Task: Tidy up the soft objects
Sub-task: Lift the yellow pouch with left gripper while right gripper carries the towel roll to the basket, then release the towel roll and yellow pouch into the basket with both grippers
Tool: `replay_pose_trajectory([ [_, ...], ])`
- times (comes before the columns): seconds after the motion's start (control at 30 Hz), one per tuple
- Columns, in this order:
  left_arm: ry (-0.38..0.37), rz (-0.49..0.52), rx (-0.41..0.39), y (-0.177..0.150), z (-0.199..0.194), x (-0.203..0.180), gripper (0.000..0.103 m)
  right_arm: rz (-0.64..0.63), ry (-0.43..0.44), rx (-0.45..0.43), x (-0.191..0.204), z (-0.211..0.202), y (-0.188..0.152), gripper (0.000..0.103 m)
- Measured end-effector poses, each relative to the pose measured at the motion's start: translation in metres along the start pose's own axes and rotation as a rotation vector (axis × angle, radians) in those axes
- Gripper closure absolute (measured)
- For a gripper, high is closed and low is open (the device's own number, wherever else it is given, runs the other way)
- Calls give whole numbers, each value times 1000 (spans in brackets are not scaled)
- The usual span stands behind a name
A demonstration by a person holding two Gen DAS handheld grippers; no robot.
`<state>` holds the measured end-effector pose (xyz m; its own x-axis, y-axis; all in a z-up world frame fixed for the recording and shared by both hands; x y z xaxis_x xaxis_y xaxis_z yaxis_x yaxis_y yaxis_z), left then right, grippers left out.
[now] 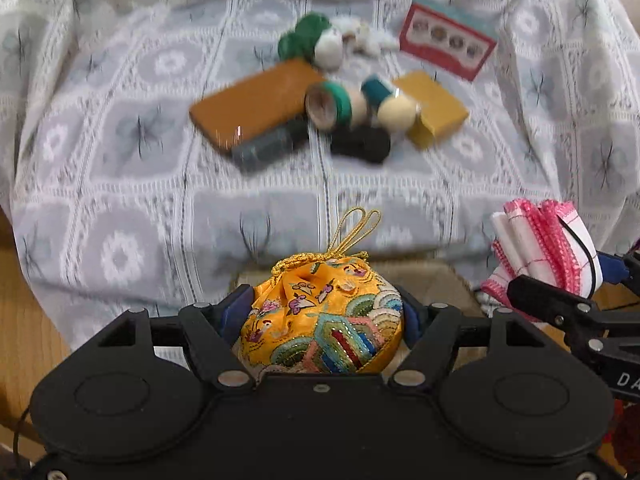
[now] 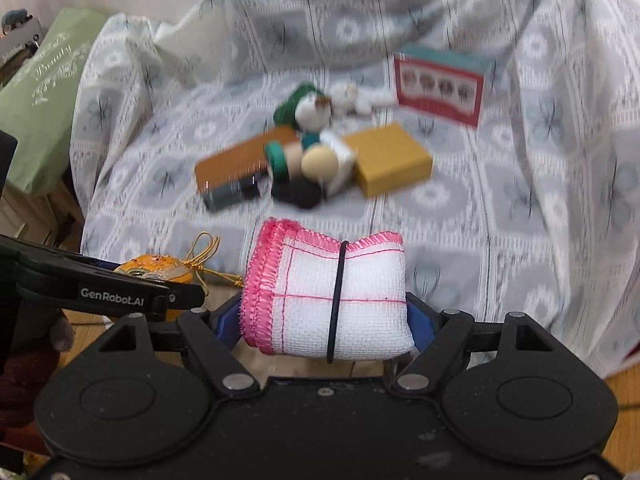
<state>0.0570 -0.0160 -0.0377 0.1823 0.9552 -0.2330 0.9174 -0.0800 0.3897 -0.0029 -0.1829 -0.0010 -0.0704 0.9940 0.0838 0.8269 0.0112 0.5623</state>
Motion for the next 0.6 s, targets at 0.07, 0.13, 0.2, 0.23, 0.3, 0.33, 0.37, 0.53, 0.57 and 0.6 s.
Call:
replay_pose_trajectory([
  [0.07, 4, -9, 25, -10, 4, 1, 35, 10, 9, 35, 2, 3, -8, 25],
  [0.13, 9, -17, 45, -18, 7, 2, 35, 23, 20, 62, 4, 5, -18, 25],
  [0.2, 7, -26, 68, -26, 10, 4, 35, 33, 31, 84, 5, 6, -22, 25],
  [0.23, 5, -31, 81, -30, 11, 5, 35, 36, 37, 95, 6, 6, -26, 25],
  [0.3, 4, -37, 101, -36, 13, 5, 35, 36, 42, 113, 7, 7, -30, 25],
  [0.33, 7, -37, 111, -39, 14, 5, 35, 36, 43, 123, 7, 8, -32, 25],
  [0.37, 8, -36, 119, -42, 14, 6, 35, 37, 42, 129, 6, 9, -32, 25],
  [0.53, 20, -40, 143, -50, 18, 7, 35, 44, 45, 147, 3, 11, -35, 25],
  [0.57, 23, -42, 145, -50, 18, 8, 35, 41, 49, 149, 3, 11, -35, 24],
  [0.6, 24, -44, 147, -51, 18, 8, 35, 36, 53, 150, 4, 11, -35, 24],
])
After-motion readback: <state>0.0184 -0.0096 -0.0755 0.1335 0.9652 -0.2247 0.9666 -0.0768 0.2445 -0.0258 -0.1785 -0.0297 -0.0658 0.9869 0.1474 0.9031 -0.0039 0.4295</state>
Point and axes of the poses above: each gripper's, at about its wrist camera, not at the fingertips, and z roughly the way its jaws point, x to its left, y to its top, the point moved 7 cm from there along z, roughly the way its jaws point, and after that the axes turned 7 degrees about -z, right-handed, at the moved point
